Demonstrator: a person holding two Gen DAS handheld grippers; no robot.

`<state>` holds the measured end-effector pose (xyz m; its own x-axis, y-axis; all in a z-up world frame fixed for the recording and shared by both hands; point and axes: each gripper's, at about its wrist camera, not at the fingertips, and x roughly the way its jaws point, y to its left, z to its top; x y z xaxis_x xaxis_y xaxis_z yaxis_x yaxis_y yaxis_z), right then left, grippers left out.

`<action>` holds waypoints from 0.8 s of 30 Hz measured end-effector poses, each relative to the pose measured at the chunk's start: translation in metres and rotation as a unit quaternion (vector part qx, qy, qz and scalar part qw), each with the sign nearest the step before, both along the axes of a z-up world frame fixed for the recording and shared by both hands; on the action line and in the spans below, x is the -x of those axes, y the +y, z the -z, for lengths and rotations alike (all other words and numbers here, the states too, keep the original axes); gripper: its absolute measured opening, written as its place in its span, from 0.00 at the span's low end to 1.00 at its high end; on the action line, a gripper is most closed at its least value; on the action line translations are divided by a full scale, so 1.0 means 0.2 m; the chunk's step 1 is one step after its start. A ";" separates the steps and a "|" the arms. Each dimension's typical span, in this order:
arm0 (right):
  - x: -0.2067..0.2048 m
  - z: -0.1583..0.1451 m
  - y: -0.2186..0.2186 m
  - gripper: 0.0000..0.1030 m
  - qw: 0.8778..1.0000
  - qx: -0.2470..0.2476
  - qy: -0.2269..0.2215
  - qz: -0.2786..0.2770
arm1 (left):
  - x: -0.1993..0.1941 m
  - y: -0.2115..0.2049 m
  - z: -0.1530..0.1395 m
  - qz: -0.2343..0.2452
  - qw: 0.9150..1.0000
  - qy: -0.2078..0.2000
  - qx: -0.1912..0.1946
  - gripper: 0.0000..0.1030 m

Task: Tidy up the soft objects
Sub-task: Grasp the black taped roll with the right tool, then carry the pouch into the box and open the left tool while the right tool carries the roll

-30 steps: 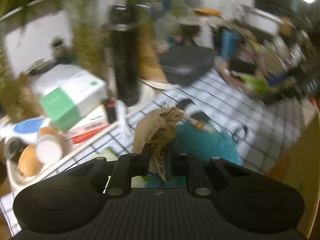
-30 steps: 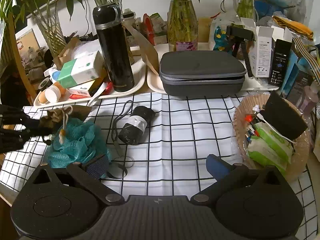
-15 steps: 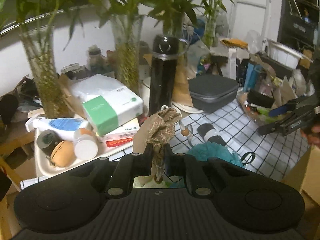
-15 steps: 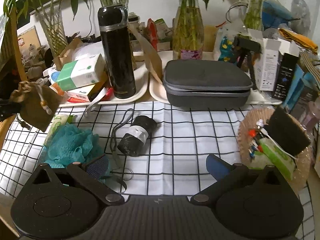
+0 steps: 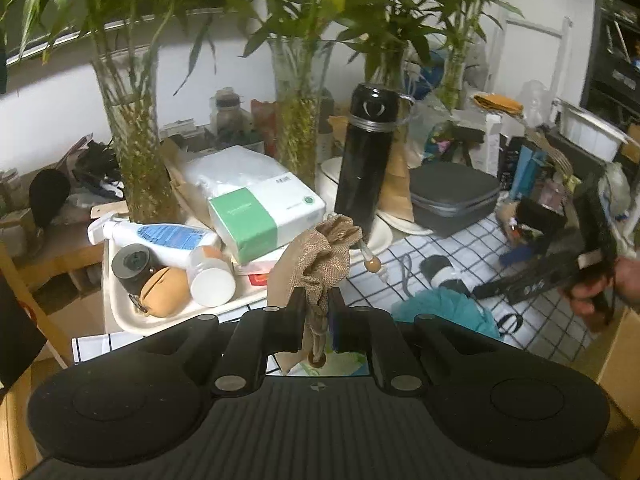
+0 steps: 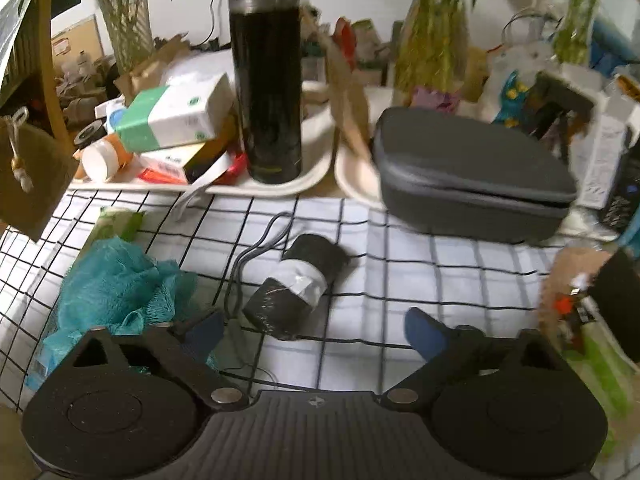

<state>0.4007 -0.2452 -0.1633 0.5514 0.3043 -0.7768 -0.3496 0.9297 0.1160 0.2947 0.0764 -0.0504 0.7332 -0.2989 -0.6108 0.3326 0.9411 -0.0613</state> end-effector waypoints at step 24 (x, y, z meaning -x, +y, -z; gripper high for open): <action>-0.20 0.21 0.13 0.44 0.999 0.014 0.029 0.015 | -0.05 -0.02 0.04 -0.003 1.000 0.006 0.002 0.12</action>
<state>0.4409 -0.2188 -0.2059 0.5138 0.2666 -0.8154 -0.3156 0.9426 0.1092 0.3041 0.0718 -0.0585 0.7278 -0.2970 -0.6182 0.3268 0.9426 -0.0680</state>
